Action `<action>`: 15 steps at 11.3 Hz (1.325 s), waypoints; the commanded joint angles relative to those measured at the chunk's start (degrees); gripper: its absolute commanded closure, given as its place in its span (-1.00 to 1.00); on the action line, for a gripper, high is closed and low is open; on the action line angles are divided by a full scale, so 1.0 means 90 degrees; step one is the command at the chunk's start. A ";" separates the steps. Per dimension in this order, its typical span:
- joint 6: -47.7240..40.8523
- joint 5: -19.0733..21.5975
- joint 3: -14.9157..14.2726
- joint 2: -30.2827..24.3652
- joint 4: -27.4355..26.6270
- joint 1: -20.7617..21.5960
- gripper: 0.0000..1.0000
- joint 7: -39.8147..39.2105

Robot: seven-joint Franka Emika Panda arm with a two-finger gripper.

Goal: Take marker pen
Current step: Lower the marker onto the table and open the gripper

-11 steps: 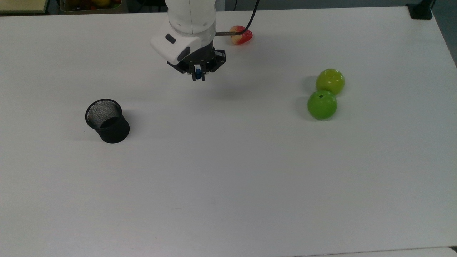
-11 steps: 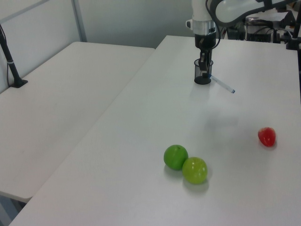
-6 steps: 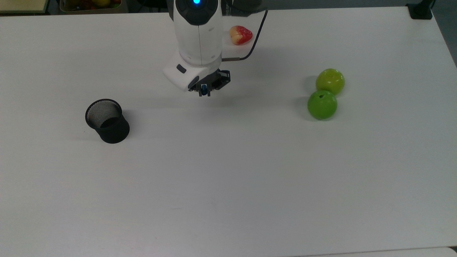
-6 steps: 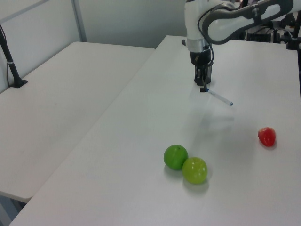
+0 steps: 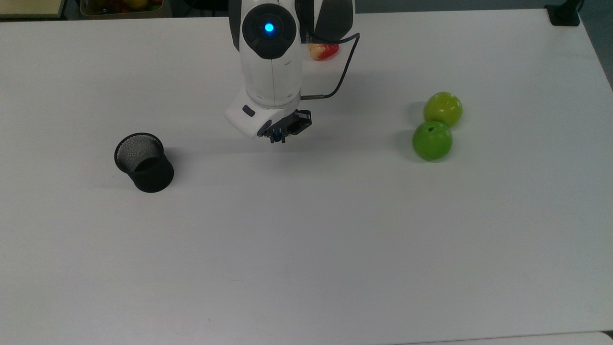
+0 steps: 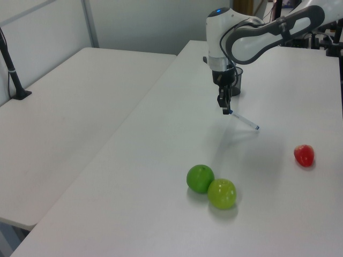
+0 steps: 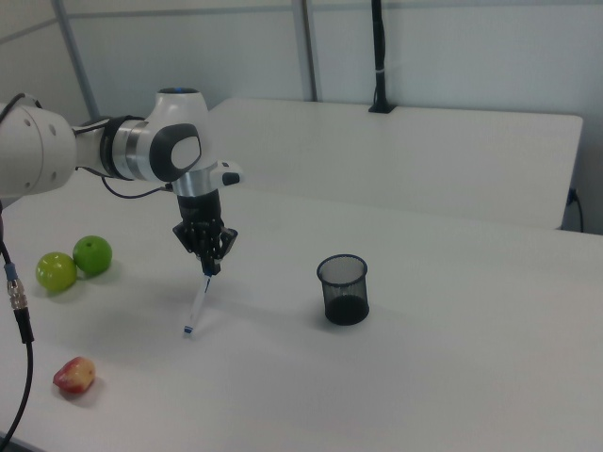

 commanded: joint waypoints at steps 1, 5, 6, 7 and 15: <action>0.0083 -0.0052 -0.0039 -0.0020 -0.0017 0.0102 -0.01 0.0115; 0.0073 -0.0257 -0.0039 -0.0020 -0.0007 0.0112 -1.00 0.0212; 0.0073 -0.0257 -0.0039 -0.0020 -0.0007 0.0112 -1.00 0.0222; 0.0073 -0.0257 -0.0039 -0.0020 0.0003 0.0112 -1.00 0.0223; -0.0082 -0.0392 -0.0048 -0.0321 0.0051 0.0112 -1.00 0.0329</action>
